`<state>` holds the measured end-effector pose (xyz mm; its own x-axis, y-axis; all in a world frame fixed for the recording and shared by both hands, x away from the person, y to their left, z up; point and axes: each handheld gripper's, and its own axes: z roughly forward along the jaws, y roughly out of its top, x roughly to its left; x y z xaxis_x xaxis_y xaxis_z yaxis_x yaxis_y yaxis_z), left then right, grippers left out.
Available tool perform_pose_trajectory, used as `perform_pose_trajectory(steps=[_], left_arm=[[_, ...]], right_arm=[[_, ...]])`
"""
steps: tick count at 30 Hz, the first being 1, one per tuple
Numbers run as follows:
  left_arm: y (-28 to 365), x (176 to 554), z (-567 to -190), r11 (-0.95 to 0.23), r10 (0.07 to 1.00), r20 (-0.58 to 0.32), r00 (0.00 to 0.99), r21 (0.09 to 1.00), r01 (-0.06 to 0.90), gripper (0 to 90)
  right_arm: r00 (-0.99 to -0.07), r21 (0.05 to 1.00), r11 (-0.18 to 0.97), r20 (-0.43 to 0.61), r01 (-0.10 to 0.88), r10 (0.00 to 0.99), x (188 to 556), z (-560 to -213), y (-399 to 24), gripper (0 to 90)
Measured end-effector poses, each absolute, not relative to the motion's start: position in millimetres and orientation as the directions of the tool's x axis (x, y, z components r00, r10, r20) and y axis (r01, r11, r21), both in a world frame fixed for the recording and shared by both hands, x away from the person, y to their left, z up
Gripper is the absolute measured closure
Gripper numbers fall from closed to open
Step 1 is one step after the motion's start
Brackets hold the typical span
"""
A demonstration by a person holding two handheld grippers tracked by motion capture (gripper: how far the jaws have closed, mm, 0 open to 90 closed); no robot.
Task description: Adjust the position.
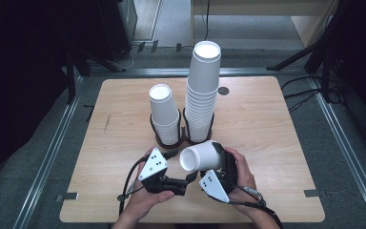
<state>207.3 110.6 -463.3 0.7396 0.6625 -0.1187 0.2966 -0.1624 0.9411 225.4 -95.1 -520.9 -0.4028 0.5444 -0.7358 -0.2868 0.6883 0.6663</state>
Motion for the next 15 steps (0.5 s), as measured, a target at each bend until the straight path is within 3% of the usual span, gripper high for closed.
perform_pose_trajectory(steps=[12,15], left_arm=[[107.5,206.8,-463.6,-0.181,0.654,-0.12,0.747,0.934,0.308,8.6],[107.8,207.1,-463.6,-0.182,0.658,-0.119,0.743,0.933,0.31,12.7]], right_arm=[[-0.411,0.621,0.707,-0.773,-0.339,0.483,218.6,-521.8,-89.8,13.5],[-0.414,0.616,0.708,-0.777,-0.344,0.475,217.6,-521.3,-88.9,13.5]])
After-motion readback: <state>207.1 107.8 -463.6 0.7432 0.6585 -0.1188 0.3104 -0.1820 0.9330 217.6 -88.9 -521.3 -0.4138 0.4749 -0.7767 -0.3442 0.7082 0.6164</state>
